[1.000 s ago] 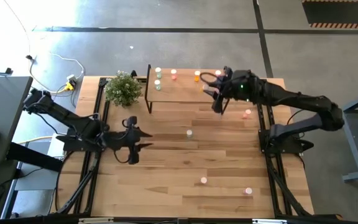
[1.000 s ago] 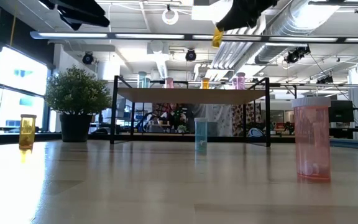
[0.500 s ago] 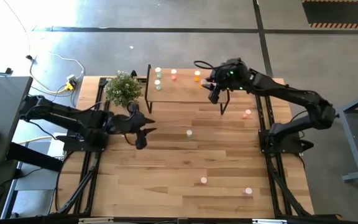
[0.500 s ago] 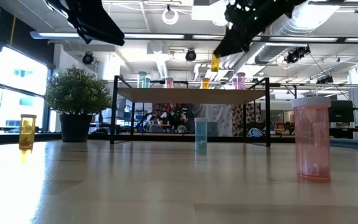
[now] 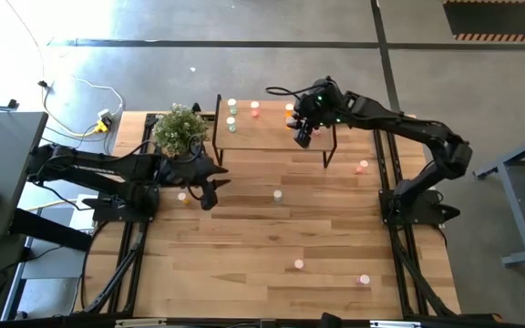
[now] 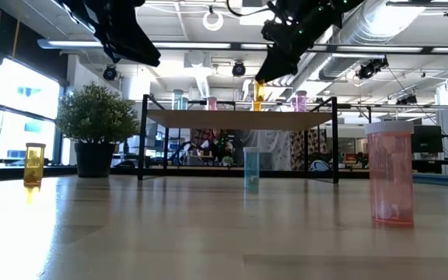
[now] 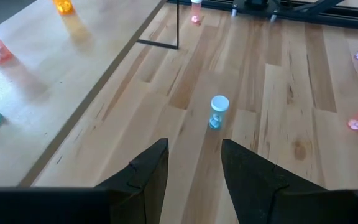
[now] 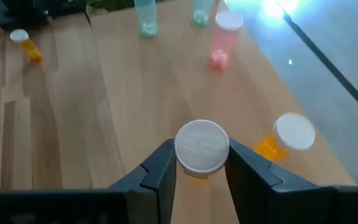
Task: Pick and place medicine bottles onto shelf by color
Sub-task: Put the bottom orange pill bottle on the shelf aligned with the other orange pill bottle
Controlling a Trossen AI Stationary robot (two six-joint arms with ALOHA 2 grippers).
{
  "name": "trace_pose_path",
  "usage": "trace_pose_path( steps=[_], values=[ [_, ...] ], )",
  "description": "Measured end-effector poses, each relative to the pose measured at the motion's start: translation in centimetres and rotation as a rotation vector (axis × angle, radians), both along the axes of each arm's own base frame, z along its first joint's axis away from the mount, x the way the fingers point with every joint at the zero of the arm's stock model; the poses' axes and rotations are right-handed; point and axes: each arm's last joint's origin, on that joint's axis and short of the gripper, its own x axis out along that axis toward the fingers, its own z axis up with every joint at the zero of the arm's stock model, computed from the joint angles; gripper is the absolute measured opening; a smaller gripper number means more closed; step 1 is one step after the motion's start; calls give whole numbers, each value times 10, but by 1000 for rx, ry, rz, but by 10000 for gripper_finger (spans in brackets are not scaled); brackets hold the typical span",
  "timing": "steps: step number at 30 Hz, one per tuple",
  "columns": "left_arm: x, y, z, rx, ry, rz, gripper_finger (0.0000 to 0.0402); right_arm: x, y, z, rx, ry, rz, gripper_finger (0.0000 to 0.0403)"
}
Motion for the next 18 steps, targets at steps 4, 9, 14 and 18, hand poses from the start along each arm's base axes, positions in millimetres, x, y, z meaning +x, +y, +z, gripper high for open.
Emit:
trace_pose_path(
  steps=[4,9,14,18],
  values=[
    [0,0,0,12,6,-8,140,3,-2,-3,7,11,0,111],
    [0,0,0,13,7,-10,140,1,-1,-13,37,24,-28,111],
    [0,0,0,15,12,-39,140,2,-4,-19,31,0,-58,111],
    [0,-1,0,20,14,-43,140,2,-4,-19,41,-8,-71,111]
  ],
)
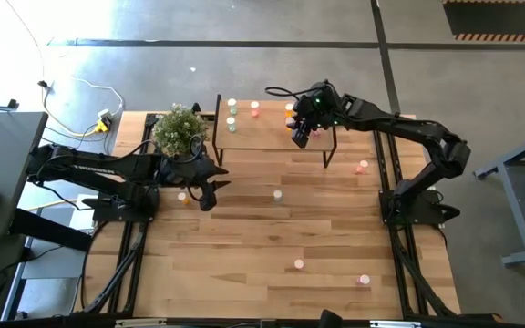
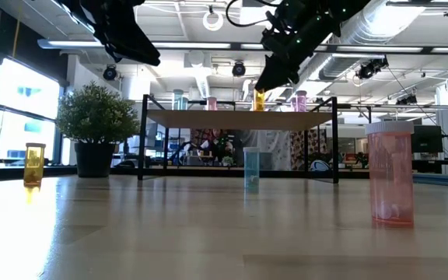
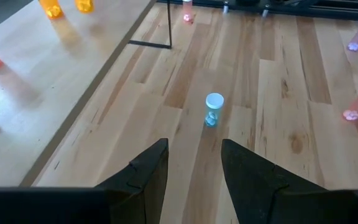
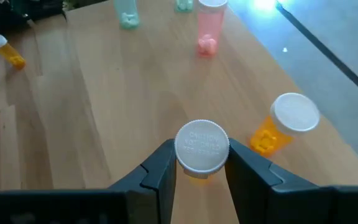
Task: Pick and place medicine bottles onto shelf by color
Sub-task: Put the bottom orange pill bottle on the shelf aligned with the other orange pill bottle
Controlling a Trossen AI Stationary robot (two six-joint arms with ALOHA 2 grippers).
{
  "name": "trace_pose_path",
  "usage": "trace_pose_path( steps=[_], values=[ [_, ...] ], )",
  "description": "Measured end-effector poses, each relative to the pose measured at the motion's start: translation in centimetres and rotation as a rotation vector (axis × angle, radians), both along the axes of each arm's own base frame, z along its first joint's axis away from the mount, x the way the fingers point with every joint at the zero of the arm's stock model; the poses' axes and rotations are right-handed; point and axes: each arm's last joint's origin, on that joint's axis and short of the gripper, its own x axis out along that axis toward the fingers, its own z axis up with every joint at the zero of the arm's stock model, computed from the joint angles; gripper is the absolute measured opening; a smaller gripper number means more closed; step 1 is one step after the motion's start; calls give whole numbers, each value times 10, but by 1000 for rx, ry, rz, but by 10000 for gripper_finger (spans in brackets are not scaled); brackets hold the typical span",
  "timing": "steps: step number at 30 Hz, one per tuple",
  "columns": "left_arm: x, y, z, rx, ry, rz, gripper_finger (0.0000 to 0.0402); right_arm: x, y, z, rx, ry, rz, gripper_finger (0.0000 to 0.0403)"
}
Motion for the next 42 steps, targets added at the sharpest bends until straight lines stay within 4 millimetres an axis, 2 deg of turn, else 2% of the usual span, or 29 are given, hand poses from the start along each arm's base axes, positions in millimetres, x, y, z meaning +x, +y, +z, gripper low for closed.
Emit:
trace_pose_path(
  steps=[8,25,36,42],
  values=[
    [0,0,0,0,0,0,140,5,-4,-11,30,24,-39,111],
    [0,0,0,0,3,0,140,5,-4,-12,26,30,-47,111],
    [0,0,0,0,3,0,140,5,-5,-12,2,47,-77,173],
    [0,0,0,0,4,-1,140,4,-5,-9,-6,35,-78,180]
  ],
)
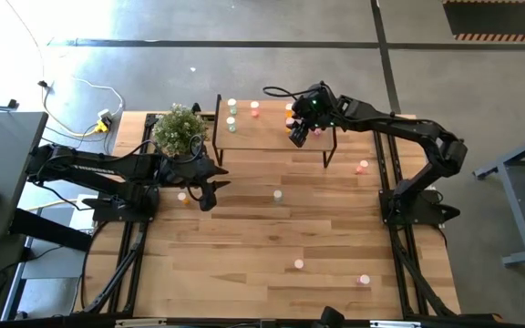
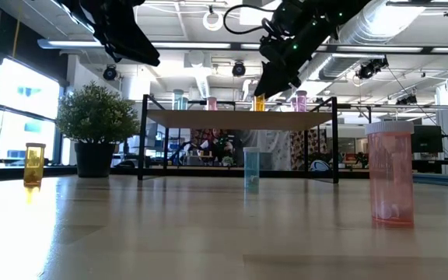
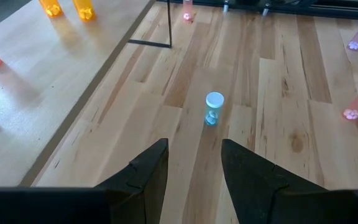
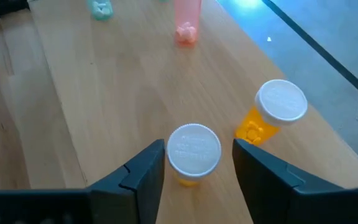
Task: Pick and place medicine bottles onto shelf by color
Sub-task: Put the bottom orange pill bottle on the shelf aligned with the other orange pill bottle, then put the orange pill bottle on the shelf aligned with the other orange pill bottles
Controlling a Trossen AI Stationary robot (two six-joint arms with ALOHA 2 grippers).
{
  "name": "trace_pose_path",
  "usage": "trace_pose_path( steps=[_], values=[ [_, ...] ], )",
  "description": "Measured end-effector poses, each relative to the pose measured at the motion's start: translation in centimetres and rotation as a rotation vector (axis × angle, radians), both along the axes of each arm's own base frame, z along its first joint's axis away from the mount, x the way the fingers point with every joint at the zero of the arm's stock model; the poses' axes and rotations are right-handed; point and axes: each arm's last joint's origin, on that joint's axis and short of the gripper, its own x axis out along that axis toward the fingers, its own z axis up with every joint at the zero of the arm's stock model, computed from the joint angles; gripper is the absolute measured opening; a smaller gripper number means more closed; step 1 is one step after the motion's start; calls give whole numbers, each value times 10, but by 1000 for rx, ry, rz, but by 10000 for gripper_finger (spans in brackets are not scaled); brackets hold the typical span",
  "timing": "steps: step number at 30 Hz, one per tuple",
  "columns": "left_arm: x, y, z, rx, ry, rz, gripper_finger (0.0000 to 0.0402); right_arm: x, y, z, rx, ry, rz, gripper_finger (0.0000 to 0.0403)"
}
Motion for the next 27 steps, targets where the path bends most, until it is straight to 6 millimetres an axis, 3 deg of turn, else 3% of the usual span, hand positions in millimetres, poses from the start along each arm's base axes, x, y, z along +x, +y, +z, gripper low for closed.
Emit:
trace_pose_path(
  steps=[13,27],
  values=[
    [0,0,0,0,4,0,140,0,0,5,-15,-27,1,181],
    [0,0,0,28,16,-14,140,-21,17,43,-57,-139,-5,181]
  ],
)
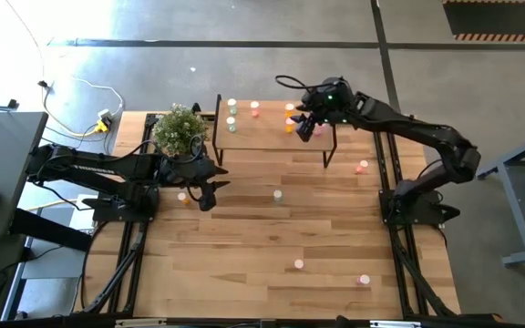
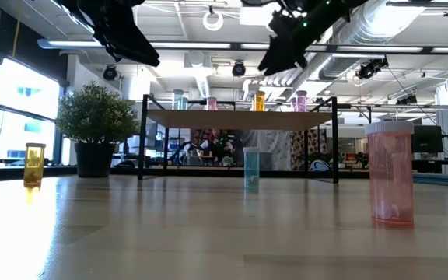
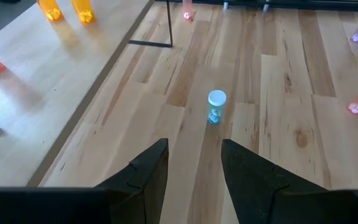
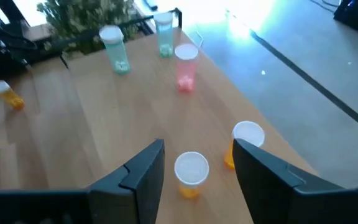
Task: Pick and place medicine bottles onto shelf by color
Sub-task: Put the orange pill bottle on the shelf aligned with the other orange pill bottles
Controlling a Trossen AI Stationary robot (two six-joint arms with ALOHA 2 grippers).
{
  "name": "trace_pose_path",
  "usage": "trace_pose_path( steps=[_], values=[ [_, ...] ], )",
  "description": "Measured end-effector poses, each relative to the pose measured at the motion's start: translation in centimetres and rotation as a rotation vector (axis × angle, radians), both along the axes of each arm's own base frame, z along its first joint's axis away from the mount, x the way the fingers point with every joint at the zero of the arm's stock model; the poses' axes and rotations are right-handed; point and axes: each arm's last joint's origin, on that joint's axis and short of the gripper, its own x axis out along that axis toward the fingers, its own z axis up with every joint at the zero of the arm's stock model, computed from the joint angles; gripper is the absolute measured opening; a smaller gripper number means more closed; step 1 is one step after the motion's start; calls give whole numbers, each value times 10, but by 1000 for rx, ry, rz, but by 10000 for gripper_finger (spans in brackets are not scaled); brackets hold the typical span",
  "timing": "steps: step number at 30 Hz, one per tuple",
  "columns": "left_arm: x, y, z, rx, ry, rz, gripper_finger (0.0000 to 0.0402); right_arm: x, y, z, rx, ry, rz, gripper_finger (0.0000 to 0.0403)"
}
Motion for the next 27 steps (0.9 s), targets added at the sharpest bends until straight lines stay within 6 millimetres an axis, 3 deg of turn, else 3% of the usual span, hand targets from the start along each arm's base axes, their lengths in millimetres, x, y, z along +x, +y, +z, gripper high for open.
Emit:
trace_pose_path(
  steps=[9,18,27],
  values=[
    [-7,-1,4,-4,-3,-2,140,-8,47,8,55,59,112,181],
    [-18,-2,10,-12,-18,2,140,-4,91,-33,188,126,141,181],
    [-19,-8,7,-188,-9,-121,140,-7,150,-70,303,157,94,181]
  ],
)
